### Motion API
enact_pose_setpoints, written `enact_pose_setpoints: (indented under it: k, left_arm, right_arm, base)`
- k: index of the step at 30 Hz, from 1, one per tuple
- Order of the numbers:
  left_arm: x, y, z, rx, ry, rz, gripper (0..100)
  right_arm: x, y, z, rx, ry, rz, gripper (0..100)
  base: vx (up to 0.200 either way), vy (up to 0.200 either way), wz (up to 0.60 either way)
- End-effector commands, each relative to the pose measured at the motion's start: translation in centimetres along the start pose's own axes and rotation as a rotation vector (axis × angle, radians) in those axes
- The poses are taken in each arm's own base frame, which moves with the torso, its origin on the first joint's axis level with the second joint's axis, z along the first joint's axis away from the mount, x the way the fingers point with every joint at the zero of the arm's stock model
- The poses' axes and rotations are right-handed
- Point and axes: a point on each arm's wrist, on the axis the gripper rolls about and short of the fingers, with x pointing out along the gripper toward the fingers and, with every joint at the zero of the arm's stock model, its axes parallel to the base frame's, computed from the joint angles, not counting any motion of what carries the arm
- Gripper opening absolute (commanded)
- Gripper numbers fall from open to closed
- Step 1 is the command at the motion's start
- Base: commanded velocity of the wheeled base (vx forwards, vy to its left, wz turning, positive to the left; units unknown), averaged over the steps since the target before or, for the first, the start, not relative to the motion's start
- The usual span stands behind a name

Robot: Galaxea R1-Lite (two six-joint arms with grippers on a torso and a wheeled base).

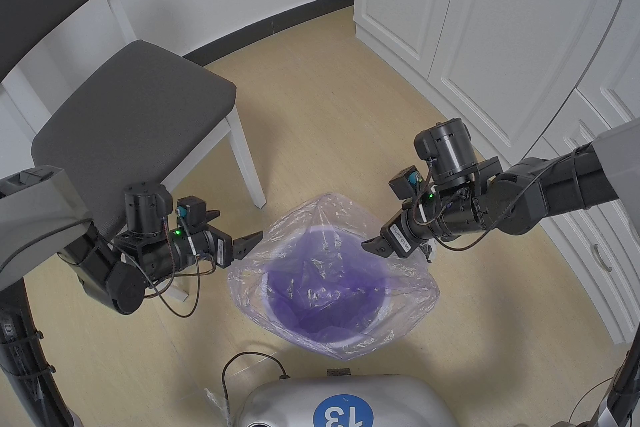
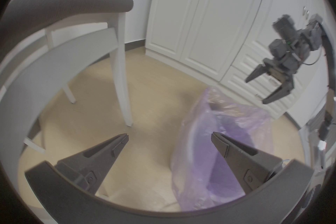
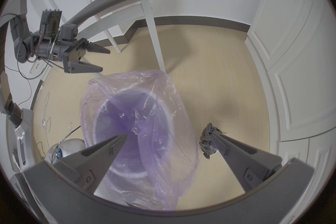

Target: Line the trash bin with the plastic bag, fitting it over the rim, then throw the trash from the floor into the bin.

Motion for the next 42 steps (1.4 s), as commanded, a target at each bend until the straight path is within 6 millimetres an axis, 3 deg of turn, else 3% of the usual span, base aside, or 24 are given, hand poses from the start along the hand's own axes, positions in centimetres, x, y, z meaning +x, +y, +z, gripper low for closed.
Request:
enact_pose_setpoints:
  k: [1,13,16,23,35,42]
  left_arm:
    - [1.5,-2.3,2.6,0.076,0.006,-0.05,100]
    - [1.5,-2.6,1.2,0.078,0.095,-0.095,100]
    - [1.9,-2.7,0.6,0.078,0.114,-0.1,100]
    - [2.9,-2.4,-0.8,0.111,0.177,-0.109,100]
    - [6.1,1.8,-0.7,0.09,0.148,-0.017,100]
    - [6.5,2.0,-0.5,0.088,0.137,-0.013,100]
  right_arm:
    - [1.8,0.0,-1.4,-0.007,0.026,-0.012,100]
    - [4.1,0.7,-2.4,-0.014,0.042,-0.001,100]
    - [5.4,0.4,-2.7,-0.006,0.025,-0.017,100]
    - [5.8,-0.6,-2.8,0.008,0.007,-0.038,100]
    - [7.0,-2.5,-3.0,0.039,-0.007,-0.076,100]
    - [6.7,-3.8,-2.4,0.058,-0.055,-0.103,100]
  base:
    - [0.0,0.0,0.0]
    - [0.0,0.0,0.0]
    - [0.0,0.0,0.0]
    - [0.0,0.0,0.0]
    - [0.0,0.0,0.0]
    - [0.0,0.0,0.0]
